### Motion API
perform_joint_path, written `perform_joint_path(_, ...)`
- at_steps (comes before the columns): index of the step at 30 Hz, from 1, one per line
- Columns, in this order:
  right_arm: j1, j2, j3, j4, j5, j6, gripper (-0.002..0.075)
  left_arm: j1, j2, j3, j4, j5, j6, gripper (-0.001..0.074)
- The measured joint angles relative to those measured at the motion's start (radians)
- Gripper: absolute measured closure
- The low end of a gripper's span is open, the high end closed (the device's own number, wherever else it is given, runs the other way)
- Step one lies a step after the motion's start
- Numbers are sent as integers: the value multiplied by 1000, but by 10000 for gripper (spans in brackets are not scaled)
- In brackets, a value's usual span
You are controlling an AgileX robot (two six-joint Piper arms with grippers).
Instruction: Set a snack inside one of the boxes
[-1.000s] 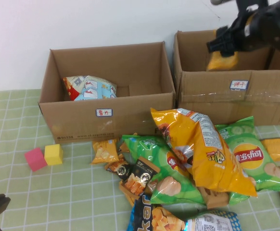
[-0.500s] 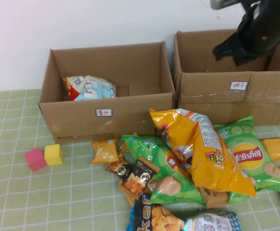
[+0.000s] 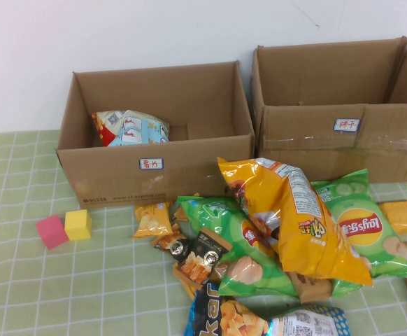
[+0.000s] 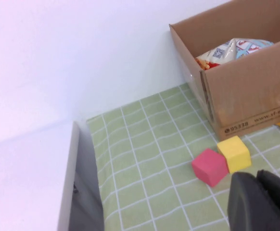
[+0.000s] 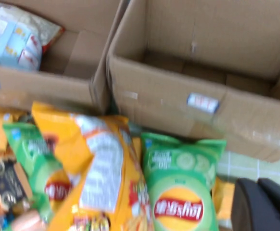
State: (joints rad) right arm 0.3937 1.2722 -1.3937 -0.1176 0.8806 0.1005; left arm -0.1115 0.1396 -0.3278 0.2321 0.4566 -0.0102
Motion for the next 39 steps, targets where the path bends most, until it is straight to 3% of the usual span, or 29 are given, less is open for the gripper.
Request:
perform_joint_path(9, 0, -456, 720, -91, -278, 111, 726, 0, -67, 61, 2, -101, -39, 736)
perform_joint_path(16, 0, -729, 969, -134, -305, 166, 727, 0, -67, 79, 2, -117, -39, 736)
perform_joint_path(33, 0, -772, 1006, -134, -216, 167, 727, 0, -67, 81, 3, -113, -41, 736)
perform_joint_path(39, 0, -772, 1006, -134, -216, 167, 727, 0, -70, 168, -122, -183, -46, 736)
